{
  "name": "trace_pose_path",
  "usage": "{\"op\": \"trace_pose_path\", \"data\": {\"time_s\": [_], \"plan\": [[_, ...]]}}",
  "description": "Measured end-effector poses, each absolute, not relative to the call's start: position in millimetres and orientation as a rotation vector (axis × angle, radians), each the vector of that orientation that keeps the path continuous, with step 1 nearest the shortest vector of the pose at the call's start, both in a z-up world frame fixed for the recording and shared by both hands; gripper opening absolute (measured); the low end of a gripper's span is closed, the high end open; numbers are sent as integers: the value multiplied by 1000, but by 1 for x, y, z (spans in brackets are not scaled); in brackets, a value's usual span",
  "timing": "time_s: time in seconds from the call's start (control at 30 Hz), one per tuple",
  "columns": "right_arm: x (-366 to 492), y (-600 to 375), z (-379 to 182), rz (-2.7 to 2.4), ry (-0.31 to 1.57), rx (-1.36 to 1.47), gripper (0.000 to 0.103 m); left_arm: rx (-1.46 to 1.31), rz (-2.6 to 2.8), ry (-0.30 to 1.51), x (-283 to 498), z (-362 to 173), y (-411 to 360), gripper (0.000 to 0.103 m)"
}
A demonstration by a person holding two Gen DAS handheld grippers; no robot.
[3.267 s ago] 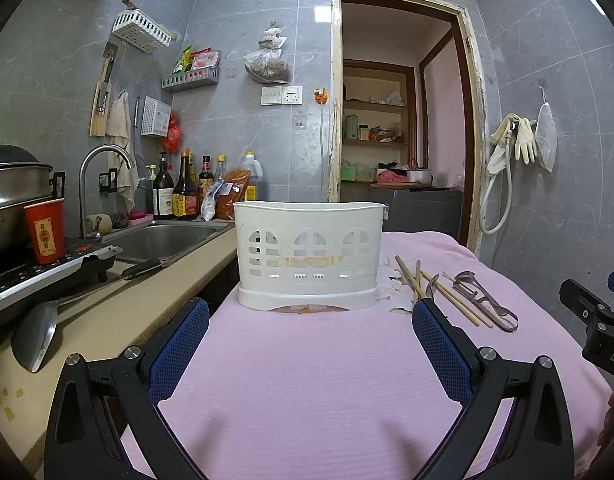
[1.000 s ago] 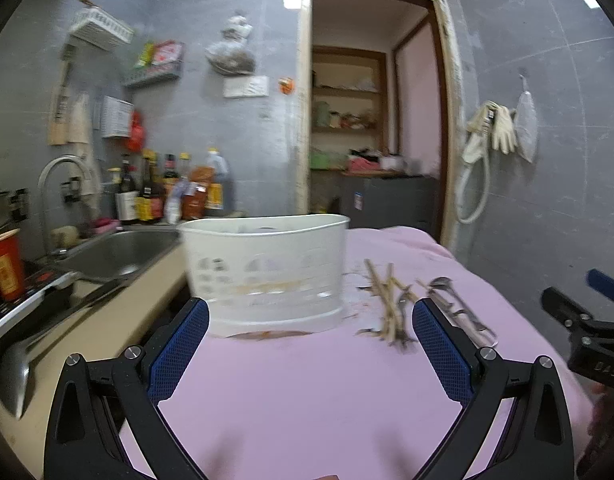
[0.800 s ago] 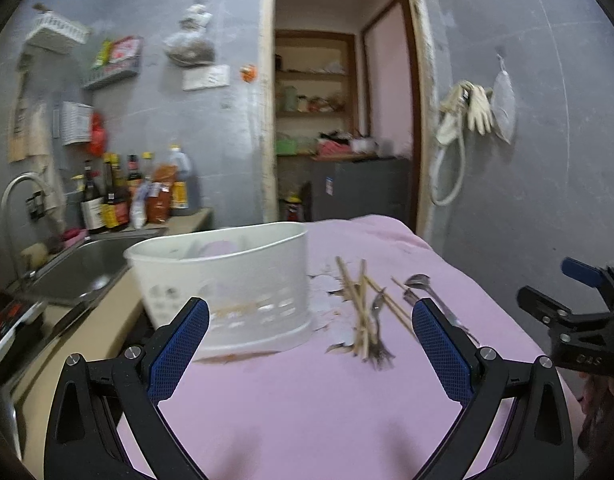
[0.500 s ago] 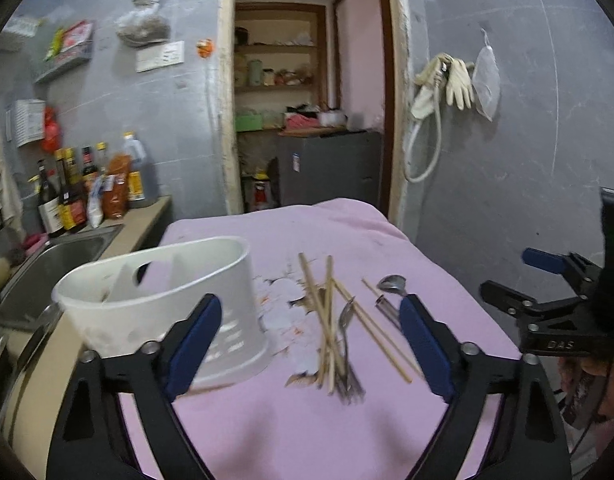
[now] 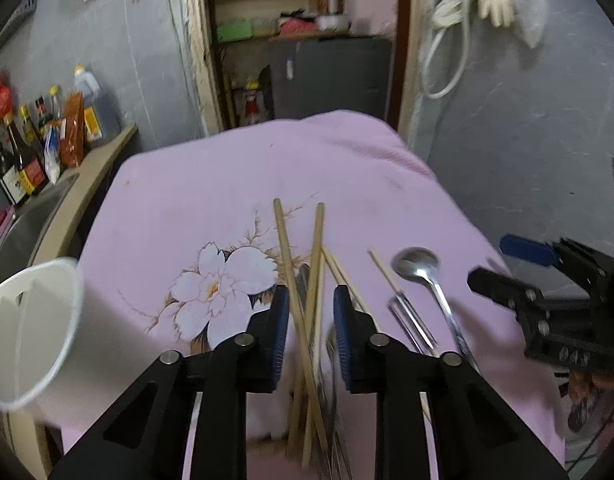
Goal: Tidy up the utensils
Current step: 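Reach the left tool to a chopstick while the right tool reaches a metal spoon, then close the left tool on a chopstick while the right tool grasps the spoon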
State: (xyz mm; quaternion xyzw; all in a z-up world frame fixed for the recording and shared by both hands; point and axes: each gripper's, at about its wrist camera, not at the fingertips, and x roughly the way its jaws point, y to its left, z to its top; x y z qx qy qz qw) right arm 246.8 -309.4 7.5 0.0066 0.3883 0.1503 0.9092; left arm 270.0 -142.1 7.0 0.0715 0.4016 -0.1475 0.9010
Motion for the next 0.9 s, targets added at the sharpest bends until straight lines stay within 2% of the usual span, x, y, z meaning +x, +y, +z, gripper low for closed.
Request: {"op": "trace_pose_path", "data": {"time_s": [0.3, 0.43, 0.9], "plan": [[273, -295, -10, 364, 885, -47, 52, 129, -242, 1000, 335, -20, -143, 13], [278, -295, -14, 368, 901, -45, 51, 128, -221, 1039, 348, -30, -146, 9], [297, -276, -22, 371, 925, -123, 51, 51, -231, 1159, 371, -45, -133, 9]]}}
